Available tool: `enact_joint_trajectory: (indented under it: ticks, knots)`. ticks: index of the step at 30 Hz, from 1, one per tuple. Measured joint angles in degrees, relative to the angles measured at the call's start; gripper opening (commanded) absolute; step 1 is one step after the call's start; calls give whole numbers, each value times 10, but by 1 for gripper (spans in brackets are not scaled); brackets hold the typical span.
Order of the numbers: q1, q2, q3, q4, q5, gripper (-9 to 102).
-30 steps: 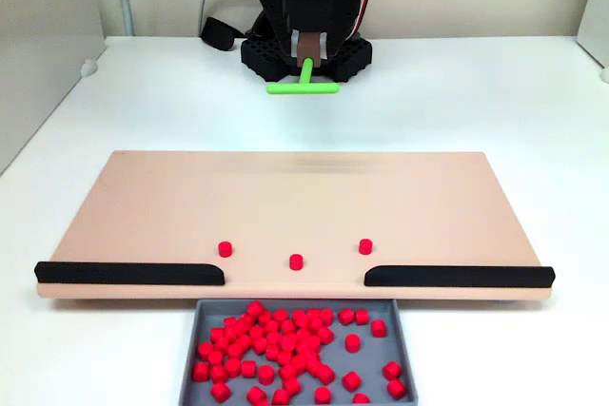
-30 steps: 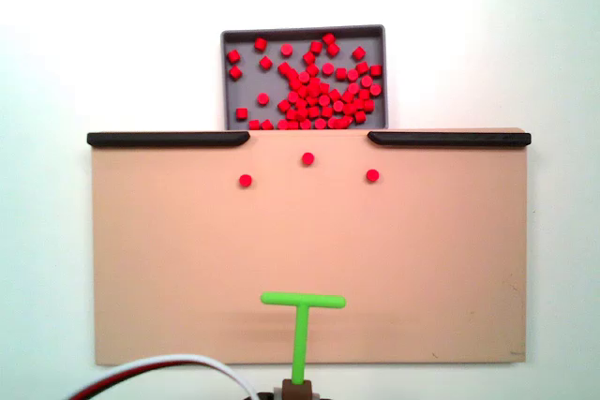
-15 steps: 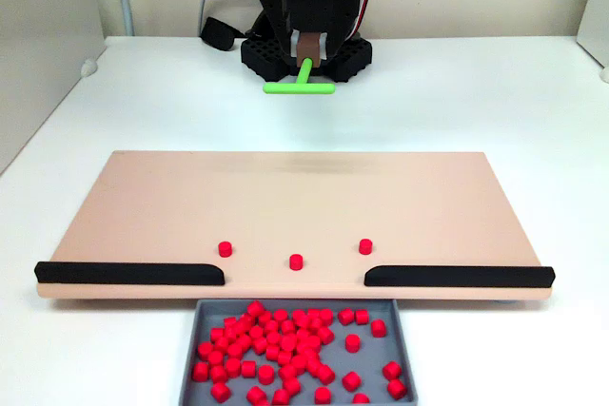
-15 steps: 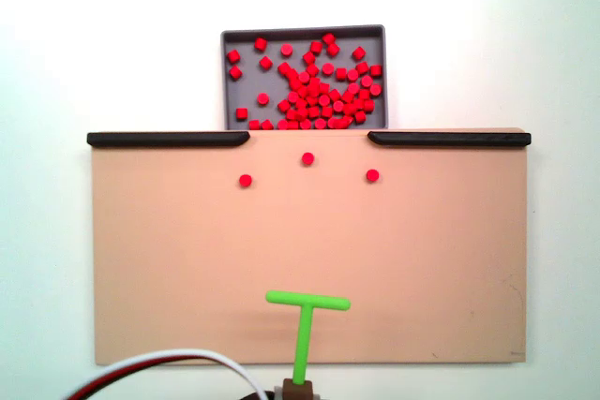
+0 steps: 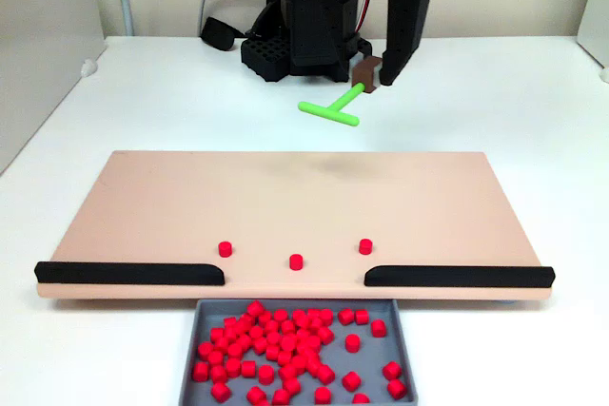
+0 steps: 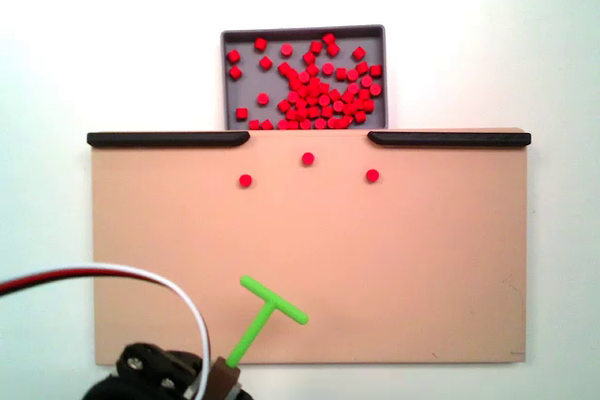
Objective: Gather the left side granules
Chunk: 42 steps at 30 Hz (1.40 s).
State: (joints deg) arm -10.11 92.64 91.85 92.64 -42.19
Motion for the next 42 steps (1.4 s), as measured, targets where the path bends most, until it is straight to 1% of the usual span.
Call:
enact_joint_trajectory:
  ticks: [7, 16, 31, 38, 42]
  knots:
    - [-27, -76, -104, -1, 179, 0]
    - [-45, -169, -222, 4, 326, 0]
    - [-62, -284, -352, 8, 483, 0]
    - [-82, -295, -359, 9, 542, 0]
    - [-84, -342, -410, 9, 563, 0]
